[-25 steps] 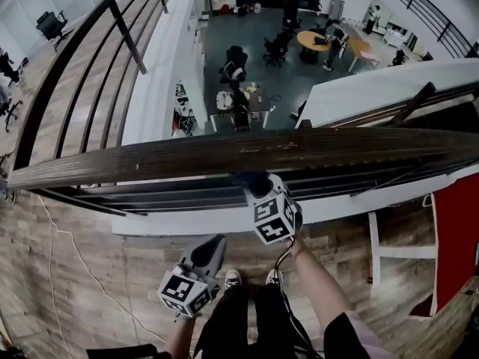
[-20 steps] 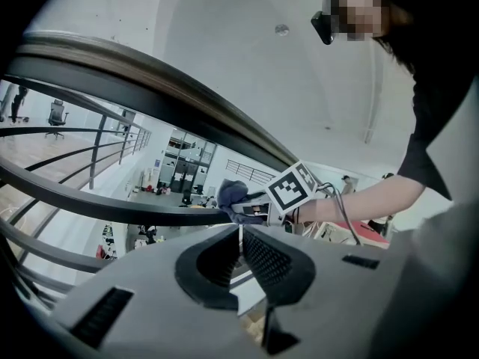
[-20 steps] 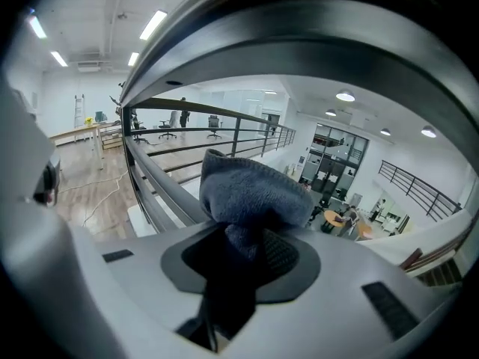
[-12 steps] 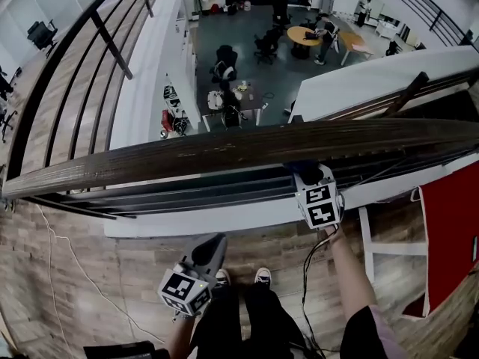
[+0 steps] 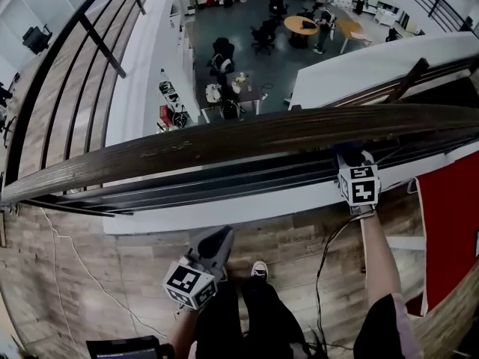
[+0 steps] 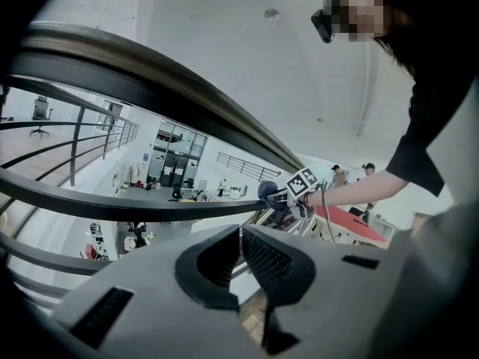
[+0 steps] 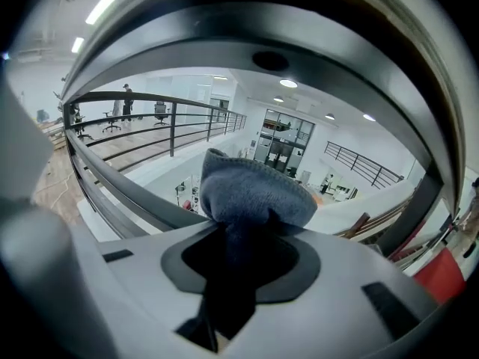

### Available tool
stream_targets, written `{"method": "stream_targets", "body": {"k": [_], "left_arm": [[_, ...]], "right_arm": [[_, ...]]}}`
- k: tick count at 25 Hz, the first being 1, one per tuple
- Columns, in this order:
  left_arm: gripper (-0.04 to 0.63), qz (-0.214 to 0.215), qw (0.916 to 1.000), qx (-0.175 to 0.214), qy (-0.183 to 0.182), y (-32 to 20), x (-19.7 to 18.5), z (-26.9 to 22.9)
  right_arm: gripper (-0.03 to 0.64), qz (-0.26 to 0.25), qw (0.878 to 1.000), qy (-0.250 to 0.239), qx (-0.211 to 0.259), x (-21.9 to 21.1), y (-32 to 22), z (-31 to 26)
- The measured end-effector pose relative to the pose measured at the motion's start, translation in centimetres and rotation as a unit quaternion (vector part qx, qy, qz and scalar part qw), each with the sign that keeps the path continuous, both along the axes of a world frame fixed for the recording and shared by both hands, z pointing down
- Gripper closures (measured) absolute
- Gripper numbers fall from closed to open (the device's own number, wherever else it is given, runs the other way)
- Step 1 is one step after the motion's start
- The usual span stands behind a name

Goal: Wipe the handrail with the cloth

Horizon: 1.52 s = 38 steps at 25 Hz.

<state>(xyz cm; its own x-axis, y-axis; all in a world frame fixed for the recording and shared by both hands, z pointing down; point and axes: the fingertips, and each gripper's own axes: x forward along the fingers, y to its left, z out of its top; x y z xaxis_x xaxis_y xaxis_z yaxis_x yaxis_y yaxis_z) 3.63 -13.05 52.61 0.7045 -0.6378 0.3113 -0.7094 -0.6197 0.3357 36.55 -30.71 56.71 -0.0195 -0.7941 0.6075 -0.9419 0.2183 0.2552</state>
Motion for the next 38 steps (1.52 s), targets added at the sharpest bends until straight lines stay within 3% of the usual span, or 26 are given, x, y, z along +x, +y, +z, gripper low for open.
{"method": "stream_targets", "body": {"k": [7,14,20,26,38], "left_arm": [[0.595,0.007,1.0000,-0.003,-0.006,0.3,2.1,0.5],[0.595,-0.003,1.0000,-0.003,-0.009,0.7,1.3,1.3],[0.595,-0.033,0.9992,-0.009,-0.020,1.2,-2.2,2.6],[0.595,-0.059,0.9981,-0.015,-0.011,2.5,-6.3,4.6],[0.595,-0.061,0.9976,-0.031,0.002,3.5,-15.8,9.0]], "right_arm": [[0.509,0.021,1.000,0.005,0.000,4.4,0.3,0.3],[0.508,0.015,0.999,-0.008,0.033,1.3,1.8,-0.5],[0.509,-0.049,0.997,-0.017,0.049,-8.3,5.9,1.6],[0.509,-0.142,0.989,-0.040,0.025,-21.1,8.7,4.6],[0.509,-0.228,0.970,-0.077,-0.014,-44.0,6.6,10.1]]}}
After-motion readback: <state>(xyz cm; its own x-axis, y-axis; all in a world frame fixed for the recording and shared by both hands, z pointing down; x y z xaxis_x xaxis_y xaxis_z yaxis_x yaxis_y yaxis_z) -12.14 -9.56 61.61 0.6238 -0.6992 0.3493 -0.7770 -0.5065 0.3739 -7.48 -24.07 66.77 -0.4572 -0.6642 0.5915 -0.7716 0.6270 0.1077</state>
